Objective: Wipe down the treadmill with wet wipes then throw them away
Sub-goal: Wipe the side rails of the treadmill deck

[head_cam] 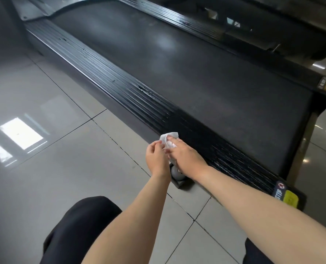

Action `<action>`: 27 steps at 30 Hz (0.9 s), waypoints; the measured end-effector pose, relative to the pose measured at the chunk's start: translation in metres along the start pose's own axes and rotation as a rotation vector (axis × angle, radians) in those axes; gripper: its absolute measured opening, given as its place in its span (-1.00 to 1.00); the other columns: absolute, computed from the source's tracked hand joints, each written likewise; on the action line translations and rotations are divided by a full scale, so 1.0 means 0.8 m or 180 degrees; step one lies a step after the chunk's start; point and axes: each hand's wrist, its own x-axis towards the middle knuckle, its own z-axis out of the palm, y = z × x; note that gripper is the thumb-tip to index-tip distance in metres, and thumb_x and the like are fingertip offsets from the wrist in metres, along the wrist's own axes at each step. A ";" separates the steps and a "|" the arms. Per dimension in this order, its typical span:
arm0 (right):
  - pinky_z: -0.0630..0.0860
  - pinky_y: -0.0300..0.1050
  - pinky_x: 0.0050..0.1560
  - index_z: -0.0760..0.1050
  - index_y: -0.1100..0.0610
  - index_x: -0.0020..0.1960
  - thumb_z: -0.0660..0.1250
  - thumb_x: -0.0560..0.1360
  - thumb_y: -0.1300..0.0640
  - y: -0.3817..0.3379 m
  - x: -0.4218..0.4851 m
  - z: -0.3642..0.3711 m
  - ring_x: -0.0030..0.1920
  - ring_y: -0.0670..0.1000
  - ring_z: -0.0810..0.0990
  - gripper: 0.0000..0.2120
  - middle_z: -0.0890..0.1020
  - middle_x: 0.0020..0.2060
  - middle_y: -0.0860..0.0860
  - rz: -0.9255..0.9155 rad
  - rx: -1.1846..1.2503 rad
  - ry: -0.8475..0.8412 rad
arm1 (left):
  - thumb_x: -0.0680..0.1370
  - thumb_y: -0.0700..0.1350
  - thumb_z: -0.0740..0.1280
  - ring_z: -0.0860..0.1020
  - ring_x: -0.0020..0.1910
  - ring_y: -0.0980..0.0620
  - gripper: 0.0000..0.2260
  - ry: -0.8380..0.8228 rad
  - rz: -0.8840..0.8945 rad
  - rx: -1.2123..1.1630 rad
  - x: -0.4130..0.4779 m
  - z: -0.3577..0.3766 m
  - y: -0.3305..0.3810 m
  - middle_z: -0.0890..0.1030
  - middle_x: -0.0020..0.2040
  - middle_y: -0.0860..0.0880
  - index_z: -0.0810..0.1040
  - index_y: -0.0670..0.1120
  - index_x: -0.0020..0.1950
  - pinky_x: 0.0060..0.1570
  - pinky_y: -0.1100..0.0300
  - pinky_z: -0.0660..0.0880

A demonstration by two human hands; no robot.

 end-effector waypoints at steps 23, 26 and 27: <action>0.19 -0.24 0.47 0.48 0.18 0.42 0.09 0.66 0.34 0.034 -0.012 -0.009 0.53 0.02 0.26 -0.60 0.41 0.43 0.05 0.0393 0.0425 0.0826 | 0.62 0.16 0.00 0.42 -0.40 -0.01 -0.60 -0.0674 -0.1686 0.0407 -0.002 0.023 -0.119 0.44 -0.41 -0.08 0.41 -0.09 -0.19 -0.24 0.15 0.44; 0.23 -0.25 0.46 0.53 0.19 0.38 0.11 0.64 0.36 0.031 -0.010 -0.005 0.51 0.01 0.32 -0.61 0.47 0.41 0.07 0.0457 0.0488 0.1026 | 0.66 0.09 0.06 0.21 -0.56 0.05 -0.64 -0.0604 -0.1959 0.0073 -0.008 0.028 -0.111 0.26 -0.50 0.02 0.24 -0.02 -0.30 -0.44 0.19 0.26; 0.25 -0.26 0.46 0.55 0.19 0.36 0.12 0.62 0.38 0.031 -0.010 -0.004 0.49 0.01 0.35 -0.61 0.49 0.40 0.08 0.0491 0.0547 0.1107 | 0.68 0.12 0.07 0.25 -0.57 0.07 -0.61 -0.0595 -0.1909 -0.0018 -0.012 0.028 -0.107 0.30 -0.49 0.03 0.26 -0.03 -0.30 -0.49 0.24 0.28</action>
